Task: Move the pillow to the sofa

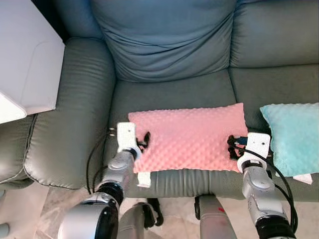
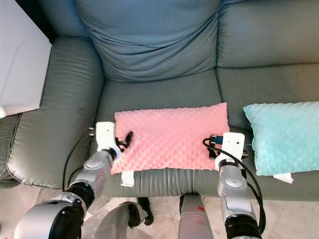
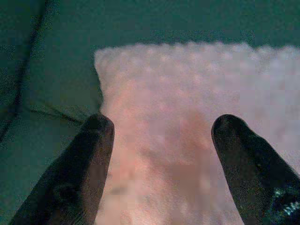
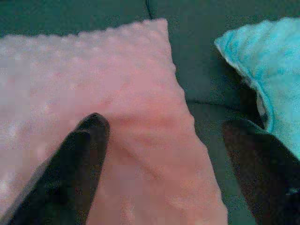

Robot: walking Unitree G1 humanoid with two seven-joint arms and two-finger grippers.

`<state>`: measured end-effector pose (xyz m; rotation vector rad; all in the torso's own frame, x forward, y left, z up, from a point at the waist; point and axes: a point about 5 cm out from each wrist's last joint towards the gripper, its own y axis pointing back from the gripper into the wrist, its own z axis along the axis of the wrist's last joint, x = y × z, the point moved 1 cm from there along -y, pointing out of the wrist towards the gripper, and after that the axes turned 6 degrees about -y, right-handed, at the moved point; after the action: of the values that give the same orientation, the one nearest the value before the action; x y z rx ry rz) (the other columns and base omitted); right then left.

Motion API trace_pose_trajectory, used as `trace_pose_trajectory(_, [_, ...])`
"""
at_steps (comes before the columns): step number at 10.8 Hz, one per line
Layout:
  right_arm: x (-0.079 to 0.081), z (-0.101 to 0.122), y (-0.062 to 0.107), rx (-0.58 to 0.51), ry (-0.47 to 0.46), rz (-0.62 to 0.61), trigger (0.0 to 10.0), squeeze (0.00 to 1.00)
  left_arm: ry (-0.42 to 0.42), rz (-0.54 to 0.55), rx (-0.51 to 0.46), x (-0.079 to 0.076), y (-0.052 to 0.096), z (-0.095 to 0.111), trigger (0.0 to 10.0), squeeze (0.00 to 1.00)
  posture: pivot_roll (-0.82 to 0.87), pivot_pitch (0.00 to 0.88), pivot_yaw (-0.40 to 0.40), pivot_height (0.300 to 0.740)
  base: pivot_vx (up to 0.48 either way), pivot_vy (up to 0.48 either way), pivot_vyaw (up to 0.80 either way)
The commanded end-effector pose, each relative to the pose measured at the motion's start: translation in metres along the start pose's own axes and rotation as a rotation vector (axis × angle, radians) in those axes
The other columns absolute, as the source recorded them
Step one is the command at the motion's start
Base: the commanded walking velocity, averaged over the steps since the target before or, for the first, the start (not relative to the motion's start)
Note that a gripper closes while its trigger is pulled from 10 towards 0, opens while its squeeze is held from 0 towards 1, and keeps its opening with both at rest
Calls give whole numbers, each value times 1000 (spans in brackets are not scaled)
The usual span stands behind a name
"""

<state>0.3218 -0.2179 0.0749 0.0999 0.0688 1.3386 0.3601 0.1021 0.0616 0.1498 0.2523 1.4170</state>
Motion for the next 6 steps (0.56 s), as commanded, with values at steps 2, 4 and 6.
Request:
trace_pose_trajectory(2, [12, 1, 5, -13, 0, 30, 10000, 1000, 40, 41, -20, 19, 4, -3, 10000, 1000, -310, 375, 212, 740, 0, 0, 0])
trace_pose_trajectory(4, [19, 12, 2, -41, -28, 34, 10000, 1000, 44, 42, -80, 34, 8, 1, 10000, 1000, -303, 303, 212, 740, 0, 0, 0])
trace_pose_trajectory(6, [24, 19, 3, -63, -43, 54, 10000, 1000, 45, 42, -133, 44, 13, 4, 10000, 1000, -293, 247, 212, 740, 0, 0, 0])
